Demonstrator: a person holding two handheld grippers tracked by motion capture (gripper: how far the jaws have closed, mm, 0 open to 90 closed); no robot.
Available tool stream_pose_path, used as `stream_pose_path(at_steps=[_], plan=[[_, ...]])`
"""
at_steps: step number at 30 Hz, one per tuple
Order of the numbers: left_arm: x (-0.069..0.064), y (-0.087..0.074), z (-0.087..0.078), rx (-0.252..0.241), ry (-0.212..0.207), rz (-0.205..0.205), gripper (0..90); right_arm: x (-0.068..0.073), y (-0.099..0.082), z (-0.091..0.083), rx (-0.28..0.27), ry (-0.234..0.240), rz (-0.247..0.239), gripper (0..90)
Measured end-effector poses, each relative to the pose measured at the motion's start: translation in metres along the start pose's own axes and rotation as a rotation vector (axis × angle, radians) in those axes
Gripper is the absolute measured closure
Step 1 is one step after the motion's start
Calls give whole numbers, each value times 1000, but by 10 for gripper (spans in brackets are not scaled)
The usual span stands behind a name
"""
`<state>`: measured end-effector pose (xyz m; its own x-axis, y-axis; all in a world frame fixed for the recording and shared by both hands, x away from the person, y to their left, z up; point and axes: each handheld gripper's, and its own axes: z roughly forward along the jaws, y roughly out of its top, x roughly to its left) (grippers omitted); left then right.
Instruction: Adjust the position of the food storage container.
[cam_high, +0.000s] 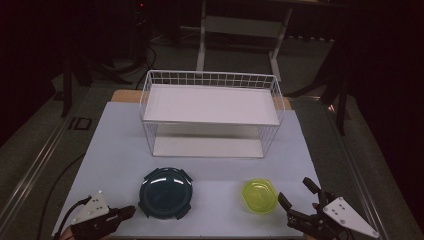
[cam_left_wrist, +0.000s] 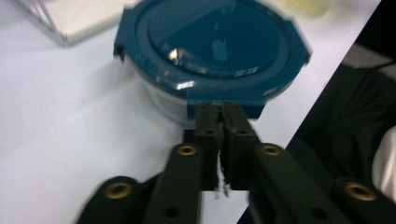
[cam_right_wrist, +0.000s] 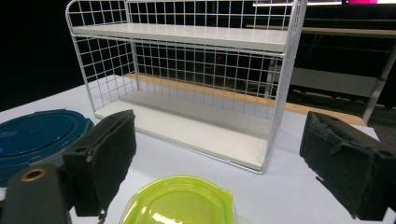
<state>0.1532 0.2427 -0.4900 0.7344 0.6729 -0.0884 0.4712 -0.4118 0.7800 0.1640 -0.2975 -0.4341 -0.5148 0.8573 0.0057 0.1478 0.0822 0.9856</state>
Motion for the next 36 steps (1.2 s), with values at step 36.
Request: stream_pose_path(at_steps=[36], plan=[[24, 3, 24, 39, 63, -75, 889, -1, -1, 2, 5, 18, -8, 106]])
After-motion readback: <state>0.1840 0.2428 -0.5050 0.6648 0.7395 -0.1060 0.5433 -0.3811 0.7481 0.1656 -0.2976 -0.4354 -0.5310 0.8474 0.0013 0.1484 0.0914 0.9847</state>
